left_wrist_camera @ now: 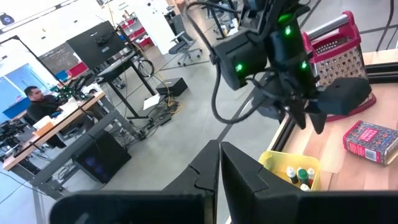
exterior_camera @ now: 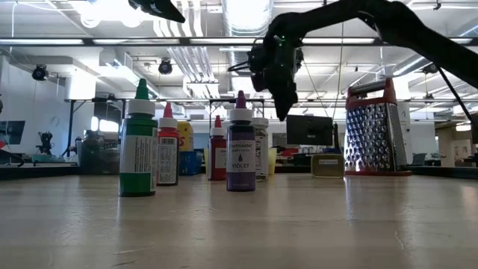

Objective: Pick & Place Kitchen Items
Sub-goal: Move the red seasoning bottle to the center of the table

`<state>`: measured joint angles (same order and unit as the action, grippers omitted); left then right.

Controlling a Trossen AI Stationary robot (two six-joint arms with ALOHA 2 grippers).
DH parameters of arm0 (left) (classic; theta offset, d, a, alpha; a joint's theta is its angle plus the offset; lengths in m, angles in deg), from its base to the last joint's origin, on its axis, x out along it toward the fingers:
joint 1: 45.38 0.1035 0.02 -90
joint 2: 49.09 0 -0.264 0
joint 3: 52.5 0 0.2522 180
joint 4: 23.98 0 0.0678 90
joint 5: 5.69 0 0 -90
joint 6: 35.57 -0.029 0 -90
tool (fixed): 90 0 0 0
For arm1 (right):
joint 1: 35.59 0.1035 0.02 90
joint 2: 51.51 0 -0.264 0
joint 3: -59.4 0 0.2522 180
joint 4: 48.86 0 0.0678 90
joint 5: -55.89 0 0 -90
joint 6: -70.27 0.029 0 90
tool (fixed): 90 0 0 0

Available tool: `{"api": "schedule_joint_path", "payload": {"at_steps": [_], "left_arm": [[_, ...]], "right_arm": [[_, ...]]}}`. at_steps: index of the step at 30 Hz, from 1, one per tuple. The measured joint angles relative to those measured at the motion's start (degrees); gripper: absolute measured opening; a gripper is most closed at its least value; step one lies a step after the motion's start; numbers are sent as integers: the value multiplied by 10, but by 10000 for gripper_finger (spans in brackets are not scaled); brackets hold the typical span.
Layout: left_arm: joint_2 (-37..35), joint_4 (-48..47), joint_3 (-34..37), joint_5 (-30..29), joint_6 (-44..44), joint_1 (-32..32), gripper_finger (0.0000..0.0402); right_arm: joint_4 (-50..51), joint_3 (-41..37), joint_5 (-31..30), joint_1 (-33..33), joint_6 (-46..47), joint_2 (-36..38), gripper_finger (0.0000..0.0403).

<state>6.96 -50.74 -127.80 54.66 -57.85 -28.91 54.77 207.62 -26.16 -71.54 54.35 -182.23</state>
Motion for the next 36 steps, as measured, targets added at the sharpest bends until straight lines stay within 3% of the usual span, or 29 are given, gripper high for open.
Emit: {"api": "schedule_joint_path", "payload": {"at_steps": [5, 9, 13, 23, 28, 36], "left_arm": [[0, 0, 0, 0, 0, 0, 22], [0, 0, 0, 0, 0, 0, 22], [0, 0, 0, 0, 0, 0, 22], [0, 0, 0, 0, 0, 0, 22], [0, 0, 0, 0, 0, 0, 22], [0, 0, 0, 0, 0, 0, 22]], "right_arm": [[1, -13, 12, 0, 113, 17, 142], [0, -71, 1, -1, 235, 45, 154], [-19, -170, 1, 0, 332, 98, 191], [-202, -420, 14, -5, 642, 254, 300], [-246, -494, 10, -2, 836, 284, 342], [-248, -550, 11, -2, 926, 285, 396]]}}
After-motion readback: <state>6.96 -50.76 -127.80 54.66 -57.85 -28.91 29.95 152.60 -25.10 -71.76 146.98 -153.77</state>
